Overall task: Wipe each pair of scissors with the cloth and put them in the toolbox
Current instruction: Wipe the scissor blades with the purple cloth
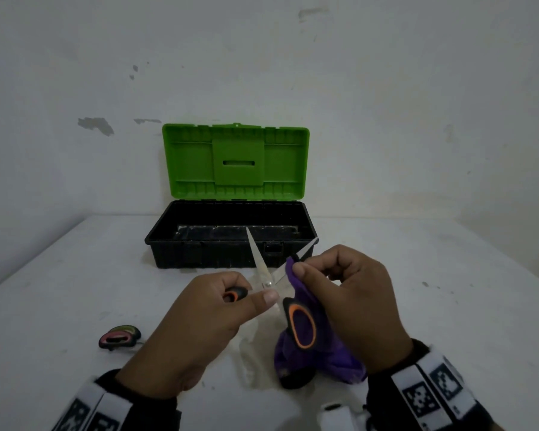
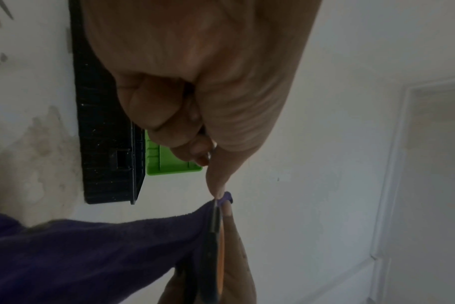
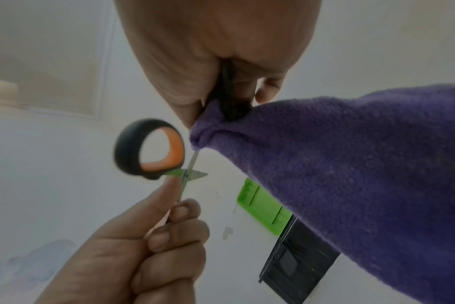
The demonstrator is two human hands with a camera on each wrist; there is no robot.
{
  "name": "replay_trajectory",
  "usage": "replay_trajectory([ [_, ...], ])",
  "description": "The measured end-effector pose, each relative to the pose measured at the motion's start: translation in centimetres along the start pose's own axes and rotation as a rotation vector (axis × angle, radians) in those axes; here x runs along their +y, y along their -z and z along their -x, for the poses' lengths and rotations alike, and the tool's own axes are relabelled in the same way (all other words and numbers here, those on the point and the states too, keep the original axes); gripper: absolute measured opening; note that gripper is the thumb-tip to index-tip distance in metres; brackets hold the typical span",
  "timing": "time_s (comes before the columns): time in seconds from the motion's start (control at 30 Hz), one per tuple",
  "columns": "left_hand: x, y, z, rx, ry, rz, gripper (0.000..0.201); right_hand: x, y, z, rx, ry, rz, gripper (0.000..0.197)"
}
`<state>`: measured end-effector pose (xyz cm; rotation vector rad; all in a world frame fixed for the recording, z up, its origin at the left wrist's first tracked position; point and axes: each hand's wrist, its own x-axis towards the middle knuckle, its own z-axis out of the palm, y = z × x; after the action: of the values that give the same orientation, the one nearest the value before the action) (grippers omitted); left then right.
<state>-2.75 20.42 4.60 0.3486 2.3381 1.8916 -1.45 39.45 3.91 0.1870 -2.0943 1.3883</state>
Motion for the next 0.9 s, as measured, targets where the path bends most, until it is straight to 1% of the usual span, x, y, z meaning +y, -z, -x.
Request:
replay_trajectory([
  [0.07, -0.1, 0.1, -0.1, 0.001, -0.015, -0.028, 0.051, -0.3, -0.3, 0.5, -0.044, -0.011, -0.018, 0.013],
  [0.13, -0.2, 0.1, -0.2, -0.003, -0.012, -0.023, 0.052, -0.5, -0.5, 0.8, -0.071, -0.014, -0.017, 0.013],
  [0.27, -0.4, 0.2, -0.2, -0.007, -0.014, -0.033, 0.051, 0.4, -0.2, -0.1, 0.047, -0.055, -0.062, 0.012],
  [0.4, -0.2, 0.4, -0.2, -0.003, -0.015, -0.026, 0.053, -0.5, -0.6, 0.5, 0.012, -0.039, -0.041, 0.012],
  [0.47, -0.2, 0.4, -0.1, -0.004, 0.004, -0.017, 0.049, -0.2, -0.5, 0.2, 0.039, -0.053, -0.038, 0.012],
  [0.57, -0.2, 0.4, 0.1, -0.026, 0.053, 0.035, 0.036, 0.6, 0.0, -0.6, 0.112, -0.063, -0.051, 0.012],
  [0.63, -0.3, 0.5, 0.0, -0.036, 0.074, 0.049, 0.033, 0.3, -0.3, -0.3, 0.079, -0.049, -0.041, 0.013],
  [0.7, -0.3, 0.8, -0.1, -0.042, 0.085, 0.057, 0.036, -0.3, -0.7, 0.3, 0.023, -0.034, -0.028, 0.013],
  [0.73, -0.4, 0.8, -0.1, -0.045, 0.086, 0.055, 0.039, -0.3, -0.7, 0.3, 0.018, -0.043, -0.029, 0.013],
  [0.8, -0.5, 0.7, -0.1, -0.047, 0.079, 0.047, 0.044, 0.3, -0.3, -0.2, 0.059, -0.079, -0.050, 0.013],
  [0.87, -0.6, 0.7, -0.1, -0.049, 0.069, 0.043, 0.044, 0.8, 0.0, -0.7, 0.108, -0.102, -0.073, 0.014],
  [0.9, -0.6, 0.6, -0.2, -0.050, 0.067, 0.046, 0.046, 0.8, -0.1, -0.6, 0.111, -0.104, -0.072, 0.014],
])
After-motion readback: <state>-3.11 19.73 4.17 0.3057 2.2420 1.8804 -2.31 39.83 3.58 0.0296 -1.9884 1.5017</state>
